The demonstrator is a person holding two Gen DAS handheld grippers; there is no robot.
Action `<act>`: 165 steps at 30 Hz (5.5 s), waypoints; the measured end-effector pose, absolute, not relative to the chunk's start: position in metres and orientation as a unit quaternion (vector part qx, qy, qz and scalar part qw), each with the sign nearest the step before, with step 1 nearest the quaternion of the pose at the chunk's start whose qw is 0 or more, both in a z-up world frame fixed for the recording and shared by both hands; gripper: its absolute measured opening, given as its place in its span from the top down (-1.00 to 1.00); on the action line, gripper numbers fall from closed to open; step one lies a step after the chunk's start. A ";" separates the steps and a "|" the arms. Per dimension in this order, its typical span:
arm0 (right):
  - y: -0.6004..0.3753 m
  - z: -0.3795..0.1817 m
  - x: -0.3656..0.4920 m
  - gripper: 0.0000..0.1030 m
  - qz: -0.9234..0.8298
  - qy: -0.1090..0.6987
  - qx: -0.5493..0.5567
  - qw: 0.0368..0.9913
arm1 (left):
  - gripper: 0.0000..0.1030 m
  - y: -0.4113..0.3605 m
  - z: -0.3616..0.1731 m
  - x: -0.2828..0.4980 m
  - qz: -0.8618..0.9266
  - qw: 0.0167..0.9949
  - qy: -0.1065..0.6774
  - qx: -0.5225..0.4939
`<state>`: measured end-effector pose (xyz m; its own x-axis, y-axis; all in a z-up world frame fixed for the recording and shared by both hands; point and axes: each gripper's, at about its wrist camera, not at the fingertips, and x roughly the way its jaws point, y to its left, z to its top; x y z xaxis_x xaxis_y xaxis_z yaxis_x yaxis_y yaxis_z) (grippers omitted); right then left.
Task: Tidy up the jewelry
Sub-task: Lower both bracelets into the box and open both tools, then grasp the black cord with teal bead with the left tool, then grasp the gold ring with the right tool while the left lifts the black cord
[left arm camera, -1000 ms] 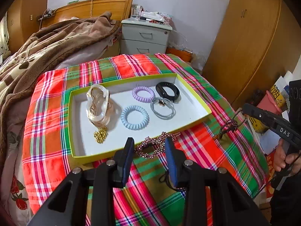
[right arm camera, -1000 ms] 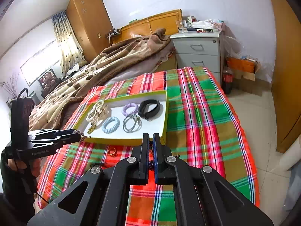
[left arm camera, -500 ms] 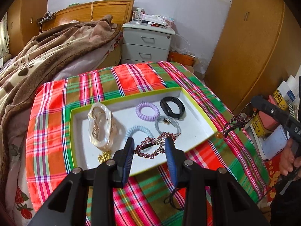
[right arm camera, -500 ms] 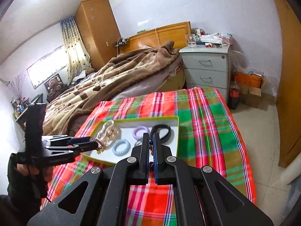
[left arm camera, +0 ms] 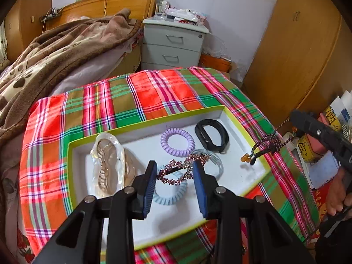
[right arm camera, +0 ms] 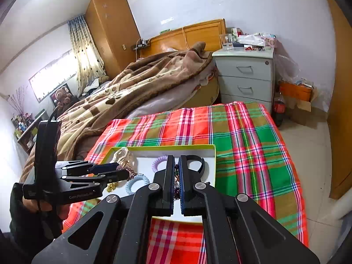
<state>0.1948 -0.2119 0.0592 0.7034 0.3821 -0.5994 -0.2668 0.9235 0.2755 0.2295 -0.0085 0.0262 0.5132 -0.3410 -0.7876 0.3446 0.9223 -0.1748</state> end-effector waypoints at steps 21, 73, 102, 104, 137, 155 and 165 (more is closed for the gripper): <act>-0.203 -0.005 0.218 0.94 0.177 0.421 0.049 0.888 | 0.32 -0.029 -0.012 0.266 -0.180 0.852 0.492 0.022; -0.227 0.011 0.145 0.36 0.159 0.394 0.065 0.903 | 0.14 -0.033 0.011 0.116 -0.237 0.854 0.463 0.023; -0.241 -0.001 0.113 0.36 0.148 0.398 0.073 0.902 | 0.52 -0.087 -0.027 0.084 -0.197 0.851 0.473 0.116; -0.241 -0.001 0.113 0.36 0.149 0.399 0.072 0.902 | 0.67 -0.086 -0.027 0.085 -0.199 0.851 0.472 0.114; -0.140 -0.028 0.139 0.36 0.244 0.423 -0.021 0.873 | 0.67 0.012 -0.007 0.085 -0.127 0.890 0.436 0.031; -0.108 -0.047 0.159 0.36 0.249 0.440 -0.072 0.860 | 0.67 0.017 -0.022 0.098 -0.133 0.881 0.454 0.017; -0.100 -0.048 0.158 0.36 0.232 0.432 -0.096 0.866 | 0.67 0.020 -0.024 0.103 -0.132 0.880 0.455 0.010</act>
<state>0.1578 -0.1001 -0.0476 0.5198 0.3194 -0.7923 -0.4852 0.8738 0.0340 0.1026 0.0205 -0.0236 0.5507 -0.2226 -0.8044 0.2405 0.9652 -0.1025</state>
